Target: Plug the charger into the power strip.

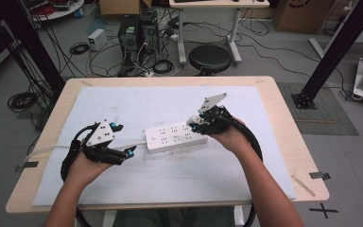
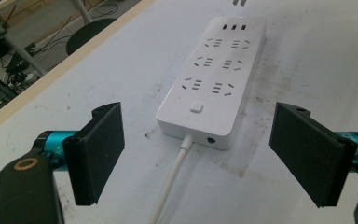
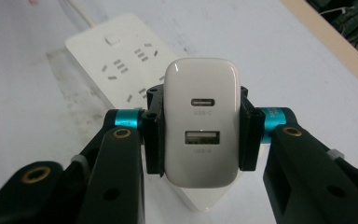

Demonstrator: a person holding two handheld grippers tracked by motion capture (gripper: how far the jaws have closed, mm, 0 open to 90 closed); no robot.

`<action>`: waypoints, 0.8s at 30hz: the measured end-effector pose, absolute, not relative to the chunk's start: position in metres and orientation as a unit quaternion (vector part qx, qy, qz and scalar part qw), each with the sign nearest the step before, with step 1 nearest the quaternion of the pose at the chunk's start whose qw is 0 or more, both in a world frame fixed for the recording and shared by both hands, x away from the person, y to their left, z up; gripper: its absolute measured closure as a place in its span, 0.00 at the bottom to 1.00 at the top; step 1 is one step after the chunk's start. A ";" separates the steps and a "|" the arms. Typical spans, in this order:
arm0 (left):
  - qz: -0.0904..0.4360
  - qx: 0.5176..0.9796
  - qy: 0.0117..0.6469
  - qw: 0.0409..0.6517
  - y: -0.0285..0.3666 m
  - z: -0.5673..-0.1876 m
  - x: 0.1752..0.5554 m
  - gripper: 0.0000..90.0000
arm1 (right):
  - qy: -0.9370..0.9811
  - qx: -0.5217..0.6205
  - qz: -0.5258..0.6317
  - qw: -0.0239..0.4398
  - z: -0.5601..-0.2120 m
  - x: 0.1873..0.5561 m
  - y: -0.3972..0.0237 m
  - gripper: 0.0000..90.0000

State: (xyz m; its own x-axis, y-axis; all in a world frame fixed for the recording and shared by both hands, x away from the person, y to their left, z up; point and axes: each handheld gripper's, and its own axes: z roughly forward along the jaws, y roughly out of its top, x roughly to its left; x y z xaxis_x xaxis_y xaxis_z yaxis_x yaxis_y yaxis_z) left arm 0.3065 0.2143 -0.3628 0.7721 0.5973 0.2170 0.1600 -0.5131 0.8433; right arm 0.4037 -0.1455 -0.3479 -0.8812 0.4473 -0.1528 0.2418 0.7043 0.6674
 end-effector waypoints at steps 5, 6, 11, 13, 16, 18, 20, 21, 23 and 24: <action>0.253 0.832 0.230 0.436 0.218 -0.363 0.304 0.20 | 0.930 0.156 0.306 0.128 -0.353 0.422 -0.134 0.70; 0.253 0.833 0.230 0.436 0.220 -0.363 0.304 0.20 | 0.933 0.152 0.303 0.124 -0.354 0.425 -0.131 0.70; 0.255 0.831 0.237 0.434 0.228 -0.365 0.302 0.20 | 0.950 0.106 0.274 0.104 -0.355 0.442 -0.120 0.70; 0.253 0.830 0.241 0.434 0.231 -0.367 0.301 0.20 | 0.957 0.085 0.259 0.095 -0.357 0.448 -0.116 0.70; 0.254 0.831 0.243 0.431 0.234 -0.368 0.301 0.20 | 0.960 0.067 0.257 0.088 -0.359 0.453 -0.114 0.70; 0.254 0.831 0.246 0.430 0.238 -0.369 0.301 0.20 | 0.966 0.047 0.240 0.081 -0.360 0.461 -0.111 0.70; 0.253 0.829 0.248 0.432 0.240 -0.370 0.301 0.20 | 0.969 0.038 0.232 0.074 -0.360 0.464 -0.110 0.70; 0.252 0.830 0.249 0.431 0.241 -0.371 0.302 0.20 | 0.969 0.026 0.234 0.069 -0.360 0.467 -0.110 0.70; 0.253 0.830 0.249 0.431 0.242 -0.372 0.302 0.20 | 0.973 0.012 0.223 0.065 -0.361 0.469 -0.108 0.70; 0.252 0.828 0.251 0.432 0.243 -0.372 0.303 0.20 | 0.975 0.009 0.211 0.067 -0.361 0.470 -0.107 0.70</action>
